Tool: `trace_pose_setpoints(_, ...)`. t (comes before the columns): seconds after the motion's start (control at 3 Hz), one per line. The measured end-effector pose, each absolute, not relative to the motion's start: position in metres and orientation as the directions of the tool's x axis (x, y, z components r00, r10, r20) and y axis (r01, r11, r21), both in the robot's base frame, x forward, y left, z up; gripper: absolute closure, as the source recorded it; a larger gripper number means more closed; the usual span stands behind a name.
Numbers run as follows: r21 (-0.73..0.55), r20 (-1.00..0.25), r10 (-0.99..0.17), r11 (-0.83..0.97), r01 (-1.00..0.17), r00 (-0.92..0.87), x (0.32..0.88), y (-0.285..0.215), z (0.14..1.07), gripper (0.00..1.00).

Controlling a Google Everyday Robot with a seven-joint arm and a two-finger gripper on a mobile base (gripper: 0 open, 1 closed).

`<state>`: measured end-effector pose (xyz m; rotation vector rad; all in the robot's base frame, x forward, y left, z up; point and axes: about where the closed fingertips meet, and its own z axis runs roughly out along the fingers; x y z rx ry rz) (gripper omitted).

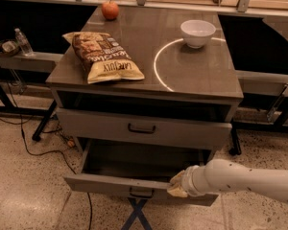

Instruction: Open middle drawer

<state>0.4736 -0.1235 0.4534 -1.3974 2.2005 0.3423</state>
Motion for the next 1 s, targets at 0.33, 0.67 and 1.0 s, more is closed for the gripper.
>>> trace_pose_setpoints(0.33,-0.057,-0.54,-0.767,0.443,-0.895,-0.345,0.473,-0.123,0.461,1.0)
trace_pose_setpoints(0.67,-0.064,-0.543,-0.767,0.445,-0.893,-0.343,0.479,-0.117,0.505,1.0)
trace_pose_setpoints(1.0,-0.076,-0.589,-0.738,0.455,-0.887,-0.328,0.501,-0.093,0.547,1.0)
